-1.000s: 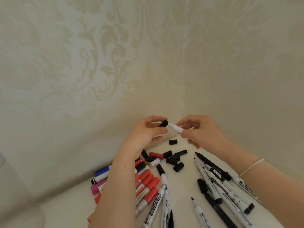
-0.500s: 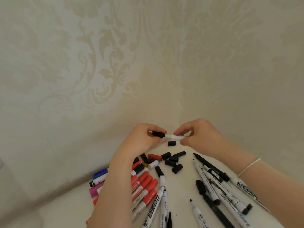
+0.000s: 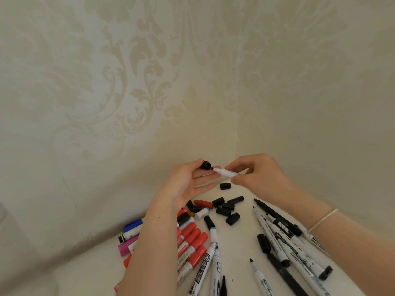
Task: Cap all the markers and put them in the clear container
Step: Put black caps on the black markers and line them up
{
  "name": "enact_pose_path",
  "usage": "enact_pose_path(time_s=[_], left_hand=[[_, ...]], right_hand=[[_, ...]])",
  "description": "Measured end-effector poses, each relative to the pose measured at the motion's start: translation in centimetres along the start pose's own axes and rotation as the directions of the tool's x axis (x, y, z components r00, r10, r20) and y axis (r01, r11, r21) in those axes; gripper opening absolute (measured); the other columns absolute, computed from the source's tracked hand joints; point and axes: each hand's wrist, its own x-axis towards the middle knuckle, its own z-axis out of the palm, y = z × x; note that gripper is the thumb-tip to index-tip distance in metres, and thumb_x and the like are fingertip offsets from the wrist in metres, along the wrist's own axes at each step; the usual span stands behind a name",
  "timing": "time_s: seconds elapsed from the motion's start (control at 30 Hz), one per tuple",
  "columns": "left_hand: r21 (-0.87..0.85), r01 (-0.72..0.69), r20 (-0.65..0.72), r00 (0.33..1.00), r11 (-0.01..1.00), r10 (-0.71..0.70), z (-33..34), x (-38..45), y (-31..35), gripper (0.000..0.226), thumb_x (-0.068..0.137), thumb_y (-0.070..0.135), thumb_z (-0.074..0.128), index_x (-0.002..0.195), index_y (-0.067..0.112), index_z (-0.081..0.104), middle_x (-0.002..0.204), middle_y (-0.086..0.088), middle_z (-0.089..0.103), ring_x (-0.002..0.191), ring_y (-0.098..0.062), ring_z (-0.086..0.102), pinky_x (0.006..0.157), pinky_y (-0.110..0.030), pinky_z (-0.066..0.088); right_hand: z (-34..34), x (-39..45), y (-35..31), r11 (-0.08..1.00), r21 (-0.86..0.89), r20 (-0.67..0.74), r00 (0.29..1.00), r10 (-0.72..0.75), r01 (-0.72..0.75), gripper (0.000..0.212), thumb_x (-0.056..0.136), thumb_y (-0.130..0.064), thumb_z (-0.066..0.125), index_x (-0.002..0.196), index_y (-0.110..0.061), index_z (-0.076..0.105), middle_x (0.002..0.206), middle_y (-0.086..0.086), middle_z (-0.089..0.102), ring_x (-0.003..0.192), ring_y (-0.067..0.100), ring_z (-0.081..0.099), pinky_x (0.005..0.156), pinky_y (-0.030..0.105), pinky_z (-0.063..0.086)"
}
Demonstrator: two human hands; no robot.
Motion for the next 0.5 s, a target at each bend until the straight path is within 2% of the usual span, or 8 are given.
enact_pose_path(time_s=[0.1,0.13,0.2,0.27,0.37,0.5], left_hand=[[0.043,0.020,0.025,0.999,0.999,-0.021,0.1,0.0,-0.1,0.024,0.102,0.019,0.045,0.103,0.002,0.062,0.103,-0.016,0.073,0.096,-0.023,0.072,0.082,-0.039,0.057],[0.062,0.020,0.035,0.999,0.998,-0.022,0.1,-0.1,-0.1,0.025,0.102,0.019,0.046,0.106,0.001,0.062,0.103,-0.016,0.073,0.097,-0.023,0.071,0.082,-0.039,0.058],[0.107,0.020,0.067,0.997,0.994,-0.027,0.3,-0.2,-0.2,0.028,0.101,0.019,0.047,0.112,-0.001,0.061,0.104,-0.017,0.073,0.099,-0.023,0.071,0.081,-0.038,0.059],[0.146,0.016,0.102,0.994,0.989,-0.032,0.5,-0.3,-0.3,0.028,0.101,0.019,0.048,0.114,-0.002,0.061,0.104,-0.016,0.073,0.099,-0.023,0.071,0.082,-0.038,0.059],[0.180,0.010,0.120,0.992,0.984,-0.032,0.3,-0.5,-0.2,0.026,0.098,0.020,0.053,0.113,0.000,0.063,0.103,-0.015,0.073,0.098,-0.023,0.071,0.079,-0.037,0.059],[0.137,0.025,0.083,0.996,0.990,-0.036,-0.5,-0.4,-0.3,0.018,0.091,0.018,0.063,0.099,0.004,0.071,0.094,-0.012,0.072,0.086,-0.018,0.071,0.068,-0.031,0.059]], right_hand=[[0.1,0.0,-0.1,0.998,-0.058,-0.011,1.000,-0.002,0.001,0.014,0.083,-0.021,0.064,0.089,-0.032,0.071,0.085,-0.022,0.066,0.059,0.016,0.056,0.056,0.027,0.045],[0.2,0.1,0.0,0.996,-0.085,-0.016,1.000,-0.002,0.000,0.015,0.084,-0.021,0.063,0.090,-0.032,0.071,0.086,-0.022,0.065,0.060,0.013,0.057,0.057,0.025,0.046],[0.3,0.1,0.1,0.995,-0.104,-0.015,1.000,-0.011,0.009,0.011,0.086,-0.026,0.064,0.093,-0.031,0.071,0.088,-0.021,0.064,0.060,-0.002,0.054,0.054,0.011,0.039],[0.5,0.1,0.2,0.994,-0.110,-0.007,1.000,-0.030,0.029,0.011,0.086,-0.029,0.063,0.095,-0.029,0.071,0.090,-0.019,0.065,0.060,-0.008,0.052,0.053,0.006,0.037],[0.5,0.1,0.3,0.992,-0.126,-0.019,0.999,-0.030,0.027,0.009,0.085,-0.024,0.065,0.091,-0.028,0.070,0.086,-0.018,0.065,0.064,0.000,0.057,0.051,0.005,0.040],[0.6,-0.1,0.2,0.989,-0.145,-0.012,1.000,-0.012,0.010,0.015,0.083,-0.016,0.068,0.088,-0.029,0.071,0.076,-0.019,0.063,0.069,0.014,0.063,0.051,0.012,0.044]])
